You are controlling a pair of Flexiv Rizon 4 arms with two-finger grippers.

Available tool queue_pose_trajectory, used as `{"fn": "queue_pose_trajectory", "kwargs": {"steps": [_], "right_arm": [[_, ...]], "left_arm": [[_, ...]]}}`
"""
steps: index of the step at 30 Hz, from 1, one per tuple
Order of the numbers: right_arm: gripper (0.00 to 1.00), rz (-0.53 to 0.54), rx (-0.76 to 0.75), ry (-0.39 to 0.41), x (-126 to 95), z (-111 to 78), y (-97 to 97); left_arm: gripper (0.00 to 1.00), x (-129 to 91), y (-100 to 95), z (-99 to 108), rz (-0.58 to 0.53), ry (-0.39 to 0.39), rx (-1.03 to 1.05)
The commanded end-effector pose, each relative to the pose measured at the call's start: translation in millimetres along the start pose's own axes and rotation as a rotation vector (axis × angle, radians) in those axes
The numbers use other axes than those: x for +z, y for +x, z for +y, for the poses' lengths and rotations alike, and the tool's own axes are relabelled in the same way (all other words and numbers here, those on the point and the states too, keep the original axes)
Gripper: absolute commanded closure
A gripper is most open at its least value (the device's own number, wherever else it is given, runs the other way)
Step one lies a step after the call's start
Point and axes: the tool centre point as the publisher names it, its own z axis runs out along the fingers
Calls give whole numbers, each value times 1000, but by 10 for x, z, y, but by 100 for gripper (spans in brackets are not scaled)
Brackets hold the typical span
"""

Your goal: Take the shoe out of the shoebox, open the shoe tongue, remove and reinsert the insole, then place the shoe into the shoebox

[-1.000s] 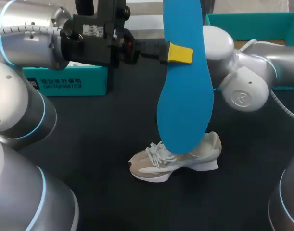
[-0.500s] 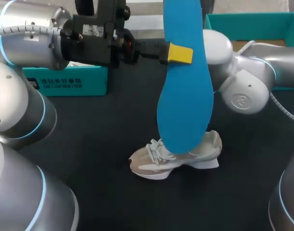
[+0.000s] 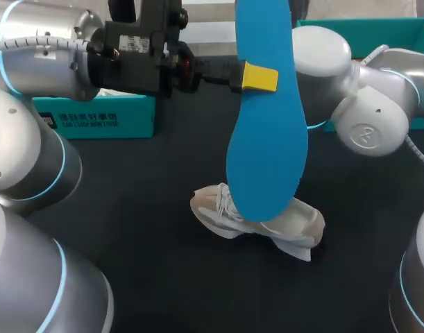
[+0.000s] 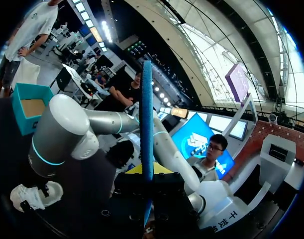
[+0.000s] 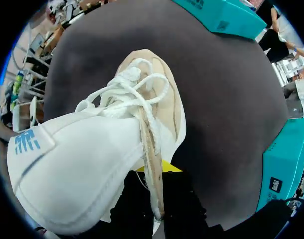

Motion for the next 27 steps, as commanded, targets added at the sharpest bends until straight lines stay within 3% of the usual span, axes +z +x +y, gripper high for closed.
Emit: {"fn": "queue_pose_trajectory", "kwargs": {"steps": [1, 13, 15, 27], "right_arm": [[100, 94, 355, -167, -47, -108, -27], [100, 94, 355, -167, -47, -108, -27], [100, 207, 494, -203, -72, -46, -3], [100, 359, 932, -245, -15, 311, 97]], "left_arm": [[100, 1, -12, 18, 3, 3, 0], [100, 1, -12, 18, 3, 3, 0], [100, 1, -12, 18, 3, 3, 0], [100, 1, -12, 18, 3, 3, 0]]}}
